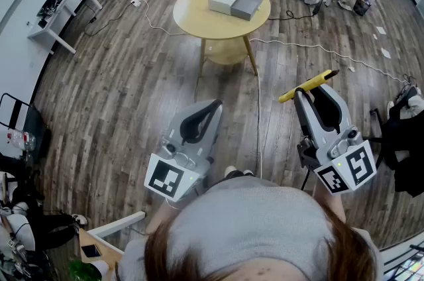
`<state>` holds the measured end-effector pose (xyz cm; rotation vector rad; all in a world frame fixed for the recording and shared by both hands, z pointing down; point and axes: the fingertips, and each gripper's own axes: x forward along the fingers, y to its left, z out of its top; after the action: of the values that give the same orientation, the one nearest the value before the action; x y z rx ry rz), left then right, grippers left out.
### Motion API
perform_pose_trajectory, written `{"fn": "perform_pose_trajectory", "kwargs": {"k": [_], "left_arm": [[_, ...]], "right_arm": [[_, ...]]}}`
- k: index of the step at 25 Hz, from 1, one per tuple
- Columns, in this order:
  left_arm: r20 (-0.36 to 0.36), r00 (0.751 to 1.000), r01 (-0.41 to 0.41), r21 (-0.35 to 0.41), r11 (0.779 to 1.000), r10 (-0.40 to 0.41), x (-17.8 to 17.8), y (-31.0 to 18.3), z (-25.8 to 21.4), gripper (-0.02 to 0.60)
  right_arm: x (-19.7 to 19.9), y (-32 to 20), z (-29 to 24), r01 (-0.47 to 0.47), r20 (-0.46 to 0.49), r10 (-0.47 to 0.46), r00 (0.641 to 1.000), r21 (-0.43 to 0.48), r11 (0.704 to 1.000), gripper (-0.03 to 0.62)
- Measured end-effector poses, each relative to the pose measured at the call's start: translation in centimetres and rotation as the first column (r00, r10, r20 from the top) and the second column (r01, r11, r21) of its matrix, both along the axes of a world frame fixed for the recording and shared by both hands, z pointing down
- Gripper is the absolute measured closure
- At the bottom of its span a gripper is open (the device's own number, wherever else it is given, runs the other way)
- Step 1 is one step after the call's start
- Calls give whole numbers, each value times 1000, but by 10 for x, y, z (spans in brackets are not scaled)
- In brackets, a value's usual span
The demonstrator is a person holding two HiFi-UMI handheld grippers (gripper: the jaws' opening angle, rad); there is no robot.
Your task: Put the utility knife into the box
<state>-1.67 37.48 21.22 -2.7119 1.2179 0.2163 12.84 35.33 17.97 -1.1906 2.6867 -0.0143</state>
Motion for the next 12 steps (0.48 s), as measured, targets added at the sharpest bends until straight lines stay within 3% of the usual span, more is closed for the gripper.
{"fn": "perform_pose_trajectory", "kwargs": {"k": [12], "left_arm": [[-1,1000,-17,-14,1000,17,17,-3,6,580]], "right_arm": [[6,-2,5,-1,13,1,1000,-3,1000,471]]}}
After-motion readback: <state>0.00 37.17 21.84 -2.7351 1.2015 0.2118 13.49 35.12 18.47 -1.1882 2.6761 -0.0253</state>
